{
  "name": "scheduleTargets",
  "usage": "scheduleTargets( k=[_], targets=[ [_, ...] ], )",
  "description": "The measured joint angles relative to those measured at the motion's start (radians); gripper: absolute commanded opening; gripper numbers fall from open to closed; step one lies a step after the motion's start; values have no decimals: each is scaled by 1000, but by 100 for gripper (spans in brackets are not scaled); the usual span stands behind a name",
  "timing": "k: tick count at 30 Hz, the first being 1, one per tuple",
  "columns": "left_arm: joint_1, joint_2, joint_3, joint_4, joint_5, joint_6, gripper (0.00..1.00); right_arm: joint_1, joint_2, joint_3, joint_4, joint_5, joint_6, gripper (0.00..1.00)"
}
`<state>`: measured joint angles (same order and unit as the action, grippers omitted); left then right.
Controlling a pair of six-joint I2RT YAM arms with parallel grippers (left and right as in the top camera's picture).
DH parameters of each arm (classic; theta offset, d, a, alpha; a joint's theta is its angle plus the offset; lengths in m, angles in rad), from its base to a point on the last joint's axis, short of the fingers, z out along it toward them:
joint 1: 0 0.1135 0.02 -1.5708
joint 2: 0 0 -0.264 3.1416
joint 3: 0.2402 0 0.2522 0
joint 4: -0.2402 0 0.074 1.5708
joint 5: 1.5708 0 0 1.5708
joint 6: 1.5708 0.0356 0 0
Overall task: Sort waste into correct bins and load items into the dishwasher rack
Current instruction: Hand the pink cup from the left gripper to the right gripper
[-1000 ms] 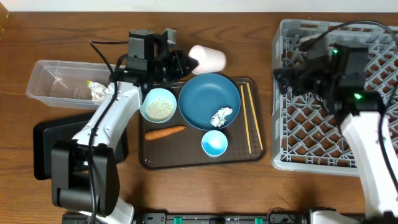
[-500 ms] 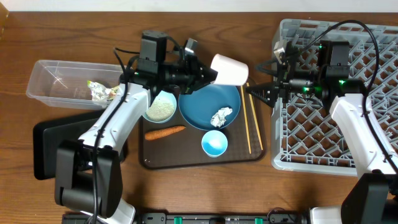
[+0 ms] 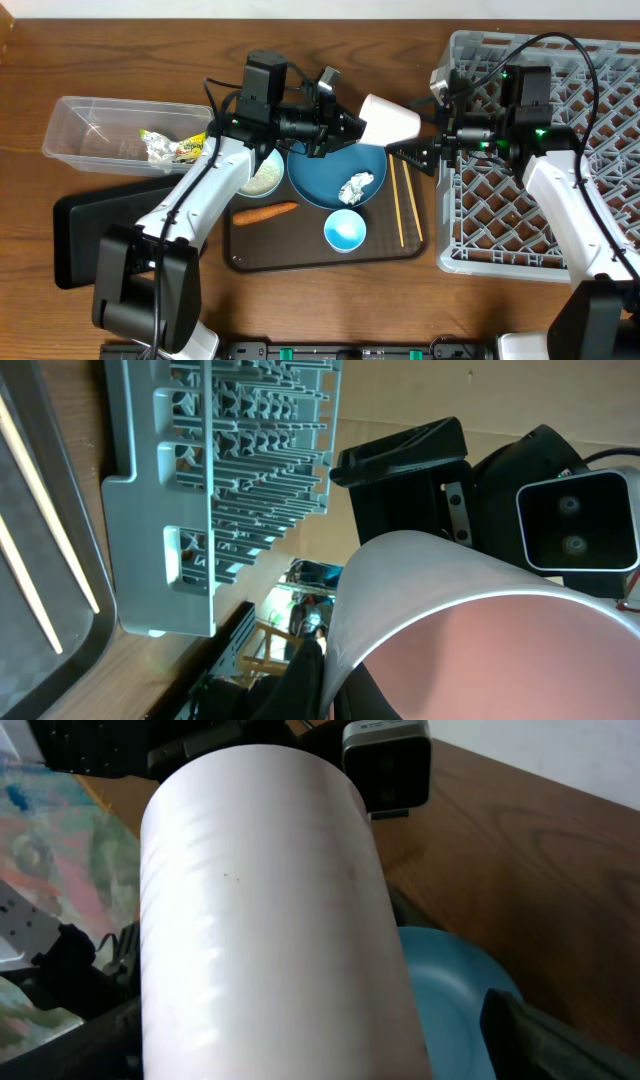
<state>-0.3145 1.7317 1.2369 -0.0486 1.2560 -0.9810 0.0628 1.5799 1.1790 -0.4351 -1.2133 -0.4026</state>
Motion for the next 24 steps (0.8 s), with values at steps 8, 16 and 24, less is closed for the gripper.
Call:
scheduleTargets(
  k=[8,16,24],
  targets=[
    [0,0,0,1,2,-14,6,9,0,0,8,-1,-3,91],
    [0,0,0,1,3,-14,6,26,0,0,61,-49,-5,83],
    [0,0,0,2,6,-18,6,26,0,0,64,-67,-8,73]
  ],
)
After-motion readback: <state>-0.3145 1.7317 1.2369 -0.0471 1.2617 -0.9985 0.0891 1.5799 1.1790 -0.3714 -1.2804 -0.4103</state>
